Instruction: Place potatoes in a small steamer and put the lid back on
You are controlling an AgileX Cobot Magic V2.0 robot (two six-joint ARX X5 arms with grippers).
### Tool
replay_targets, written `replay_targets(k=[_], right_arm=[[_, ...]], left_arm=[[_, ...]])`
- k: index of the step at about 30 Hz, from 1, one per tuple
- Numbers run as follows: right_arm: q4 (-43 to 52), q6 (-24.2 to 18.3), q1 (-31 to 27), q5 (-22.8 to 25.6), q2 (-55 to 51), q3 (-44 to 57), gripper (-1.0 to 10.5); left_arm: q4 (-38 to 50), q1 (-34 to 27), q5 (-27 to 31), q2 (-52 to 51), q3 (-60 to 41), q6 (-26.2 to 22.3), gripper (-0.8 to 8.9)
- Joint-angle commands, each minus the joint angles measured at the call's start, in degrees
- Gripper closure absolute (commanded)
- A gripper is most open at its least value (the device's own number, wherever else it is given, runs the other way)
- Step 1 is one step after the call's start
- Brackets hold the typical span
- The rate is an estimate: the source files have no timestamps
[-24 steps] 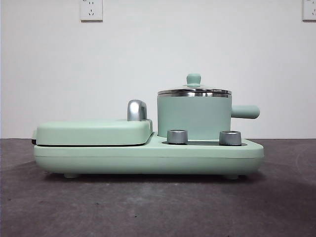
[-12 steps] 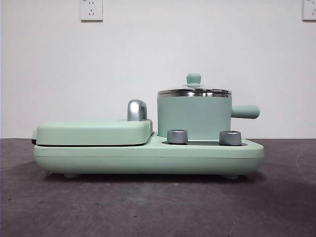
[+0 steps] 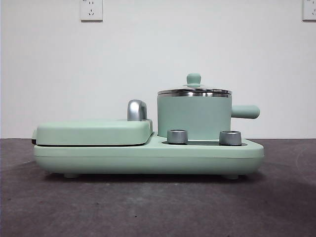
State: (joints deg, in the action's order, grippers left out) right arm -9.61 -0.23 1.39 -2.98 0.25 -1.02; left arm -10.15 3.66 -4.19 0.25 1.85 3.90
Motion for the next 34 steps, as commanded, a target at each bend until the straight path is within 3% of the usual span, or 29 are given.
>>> replay_targets(k=[1, 34], right_arm=[[0.61, -0.57, -0.09, 0.02, -0.04, 0.31, 9.3], [0.59, -0.57, -0.09, 0.02, -0.04, 0.31, 9.3]], left_arm=[[-0.52, 0.0, 0.24, -0.07, -1.05, -0.39, 8.08], [-0.52, 0.0, 0.24, -0.07, -1.07, -0.39, 8.08]])
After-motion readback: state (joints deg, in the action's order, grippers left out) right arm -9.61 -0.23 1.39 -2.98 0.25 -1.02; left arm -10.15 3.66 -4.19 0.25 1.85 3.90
